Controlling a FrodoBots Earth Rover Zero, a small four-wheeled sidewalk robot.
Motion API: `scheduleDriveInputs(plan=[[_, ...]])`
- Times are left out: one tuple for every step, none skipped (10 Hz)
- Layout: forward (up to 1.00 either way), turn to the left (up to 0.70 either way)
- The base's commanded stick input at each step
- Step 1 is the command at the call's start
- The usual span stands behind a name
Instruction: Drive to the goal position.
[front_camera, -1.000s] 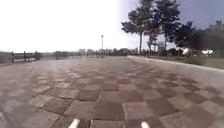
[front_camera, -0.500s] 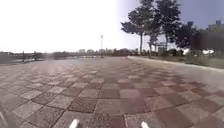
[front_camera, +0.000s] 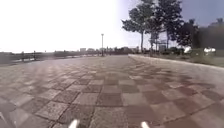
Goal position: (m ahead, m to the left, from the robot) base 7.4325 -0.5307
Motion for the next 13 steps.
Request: scheduleDriveInputs(plan=[[0.5,0.11],[0.5,0.1],[0.5,0.11],[0.5,0.07],[0.5,0.05],[0.5,0.0],[0.5,0.0],[0.5,0.03],[0.5,0.04],[0.5,0.02],[0.5,0.0],[0.5,0.0],[0.5,0.0]])
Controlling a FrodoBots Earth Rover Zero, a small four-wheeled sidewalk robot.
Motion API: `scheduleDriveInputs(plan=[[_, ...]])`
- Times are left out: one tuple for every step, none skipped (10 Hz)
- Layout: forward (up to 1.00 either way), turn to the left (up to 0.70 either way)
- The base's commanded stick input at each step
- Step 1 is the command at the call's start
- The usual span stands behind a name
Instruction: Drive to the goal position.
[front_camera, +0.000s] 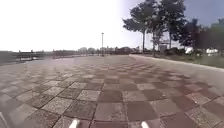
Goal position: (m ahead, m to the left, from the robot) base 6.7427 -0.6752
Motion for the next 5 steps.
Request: scheduleDriveInputs(plan=[[0.5,0.0],[0.5,0.0],[0.5,0.0],[0.5,0.0],[0.5,0.0]])
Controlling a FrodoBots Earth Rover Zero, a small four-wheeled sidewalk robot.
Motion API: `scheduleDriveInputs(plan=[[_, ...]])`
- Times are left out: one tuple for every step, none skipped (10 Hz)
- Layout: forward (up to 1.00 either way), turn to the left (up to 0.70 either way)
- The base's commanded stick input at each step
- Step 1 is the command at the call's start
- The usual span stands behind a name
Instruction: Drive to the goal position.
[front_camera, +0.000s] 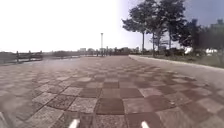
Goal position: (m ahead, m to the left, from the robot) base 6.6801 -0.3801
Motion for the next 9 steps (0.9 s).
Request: scheduleDriveInputs(plan=[[0.5,0.0],[0.5,0.0],[0.5,0.0],[0.5,0.0],[0.5,0.0],[0.5,0.0],[0.5,0.0],[0.5,0.0],[0.5,0.0]])
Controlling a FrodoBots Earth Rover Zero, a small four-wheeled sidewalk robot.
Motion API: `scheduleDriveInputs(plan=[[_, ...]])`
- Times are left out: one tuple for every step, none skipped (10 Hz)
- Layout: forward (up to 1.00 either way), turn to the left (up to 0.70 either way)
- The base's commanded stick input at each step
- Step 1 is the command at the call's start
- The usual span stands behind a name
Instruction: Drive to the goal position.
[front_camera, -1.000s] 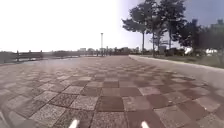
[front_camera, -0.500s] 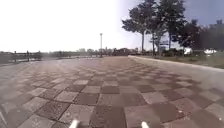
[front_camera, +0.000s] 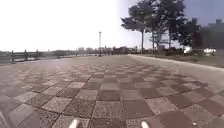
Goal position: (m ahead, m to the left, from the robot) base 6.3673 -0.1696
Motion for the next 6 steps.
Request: scheduleDriveInputs(plan=[[0.5,0.0],[0.5,0.0],[0.5,0.0],[0.5,0.0],[0.5,0.0],[0.5,0.07]])
